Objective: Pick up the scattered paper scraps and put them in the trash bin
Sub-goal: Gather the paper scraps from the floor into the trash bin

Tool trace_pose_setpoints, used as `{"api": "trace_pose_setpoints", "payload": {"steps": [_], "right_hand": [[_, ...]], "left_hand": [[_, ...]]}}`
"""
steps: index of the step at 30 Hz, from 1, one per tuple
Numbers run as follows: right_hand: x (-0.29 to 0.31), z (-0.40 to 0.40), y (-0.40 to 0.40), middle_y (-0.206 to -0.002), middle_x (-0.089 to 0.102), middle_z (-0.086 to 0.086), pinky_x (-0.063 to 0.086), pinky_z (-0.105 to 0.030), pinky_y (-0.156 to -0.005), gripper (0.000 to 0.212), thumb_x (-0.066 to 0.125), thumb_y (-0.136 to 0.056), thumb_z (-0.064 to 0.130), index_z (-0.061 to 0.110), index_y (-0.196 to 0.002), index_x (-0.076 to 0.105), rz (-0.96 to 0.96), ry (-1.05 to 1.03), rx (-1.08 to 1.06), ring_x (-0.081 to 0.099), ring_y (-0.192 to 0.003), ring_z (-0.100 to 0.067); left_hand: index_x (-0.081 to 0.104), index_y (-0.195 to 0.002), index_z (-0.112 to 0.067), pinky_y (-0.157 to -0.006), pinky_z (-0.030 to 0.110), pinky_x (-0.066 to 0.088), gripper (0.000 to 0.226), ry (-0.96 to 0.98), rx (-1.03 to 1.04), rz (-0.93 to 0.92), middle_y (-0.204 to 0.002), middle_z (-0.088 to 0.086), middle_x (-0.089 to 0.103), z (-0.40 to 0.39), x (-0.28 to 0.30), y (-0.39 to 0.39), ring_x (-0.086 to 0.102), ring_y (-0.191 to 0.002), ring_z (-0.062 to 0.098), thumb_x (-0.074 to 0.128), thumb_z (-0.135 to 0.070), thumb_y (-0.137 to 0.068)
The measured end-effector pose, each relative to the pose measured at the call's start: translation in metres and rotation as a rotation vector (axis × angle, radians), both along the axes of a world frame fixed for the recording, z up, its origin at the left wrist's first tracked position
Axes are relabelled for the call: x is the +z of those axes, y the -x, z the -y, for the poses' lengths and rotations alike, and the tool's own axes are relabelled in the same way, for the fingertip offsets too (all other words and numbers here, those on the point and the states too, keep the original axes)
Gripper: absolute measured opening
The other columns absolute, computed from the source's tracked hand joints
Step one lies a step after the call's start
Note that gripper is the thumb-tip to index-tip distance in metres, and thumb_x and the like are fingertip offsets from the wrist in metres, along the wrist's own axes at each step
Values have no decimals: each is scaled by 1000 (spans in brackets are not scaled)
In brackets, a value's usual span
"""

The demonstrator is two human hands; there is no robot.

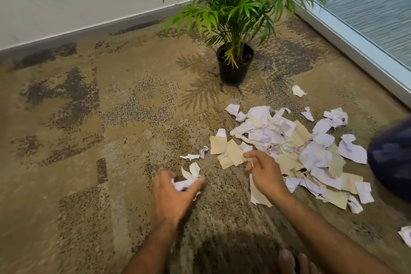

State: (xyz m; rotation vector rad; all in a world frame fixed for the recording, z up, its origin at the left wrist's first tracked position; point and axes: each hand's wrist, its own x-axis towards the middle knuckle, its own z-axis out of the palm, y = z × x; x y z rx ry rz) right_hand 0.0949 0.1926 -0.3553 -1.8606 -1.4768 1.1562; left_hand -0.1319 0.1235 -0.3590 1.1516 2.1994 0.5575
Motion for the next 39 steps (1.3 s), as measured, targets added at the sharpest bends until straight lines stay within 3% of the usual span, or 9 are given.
{"api": "trace_pose_setpoints", "payload": {"steps": [4,8,11,16,20,23,27,33,39], "right_hand": [[0,-19,14,-90,69,2,41,-28,-62,26,38,-100,28,22,-112,61,404,-153,173,60,-73,-18],[-14,-31,22,-111,56,-10,48,-41,-77,90,26,-78,88,23,-138,38,730,-233,429,56,-94,-29],[-22,-42,25,-117,48,-15,43,-45,-81,117,19,-61,101,26,-150,19,871,-214,544,47,-96,-31],[-32,-62,40,-120,47,-13,43,-43,-77,110,13,-62,101,37,-152,8,907,-276,608,47,-94,-31],[-38,-74,45,-116,50,-11,50,-41,-68,81,17,-78,89,37,-140,25,917,-294,616,53,-90,-32],[-41,-79,48,-114,53,-10,50,-39,-61,63,22,-88,77,33,-132,35,895,-340,665,57,-87,-32],[-40,-82,54,-113,57,-11,51,-40,-62,47,25,-97,63,28,-126,39,819,-364,738,60,-90,-34],[-32,-84,64,-109,59,-14,50,-39,-64,34,41,-99,41,22,-126,41,747,-402,838,64,-85,-36],[-30,-77,57,-109,64,-10,51,-38,-74,35,51,-92,37,21,-124,52,682,-390,850,65,-90,-33]], "left_hand": [[29,-129,-22,-85,24,41,112,147,-432,-483,-110,-5,30,-5,-10,-6,37,-98,11,28,-105,-53],[1,-152,-16,-84,34,53,131,160,-352,-560,-140,11,28,-18,-22,-8,41,-118,23,14,-105,-56],[-32,-148,-21,-76,34,58,125,157,-419,-634,-156,16,17,-25,-24,-9,43,-123,28,7,-102,-61],[-37,-144,-32,-68,33,59,104,210,-546,-740,-154,16,22,-52,-28,-6,45,-120,28,4,-94,-71],[11,-152,-35,-57,30,55,85,172,-515,-746,-134,16,34,-63,-37,-4,51,-106,25,7,-83,-83],[42,-134,-31,-49,30,55,70,104,-475,-733,-115,11,42,-65,-42,0,56,-90,22,14,-76,-88],[40,-126,-27,-50,27,53,64,80,-513,-755,-108,8,39,-67,-43,1,53,-83,18,13,-74,-91],[16,-141,-32,-49,26,51,68,112,-568,-708,-106,8,38,-81,-33,-5,53,-76,16,14,-77,-89],[24,-126,-30,-60,30,56,24,101,-687,-513,-109,6,49,-90,-25,-21,59,-77,18,35,-36,-106]]}}
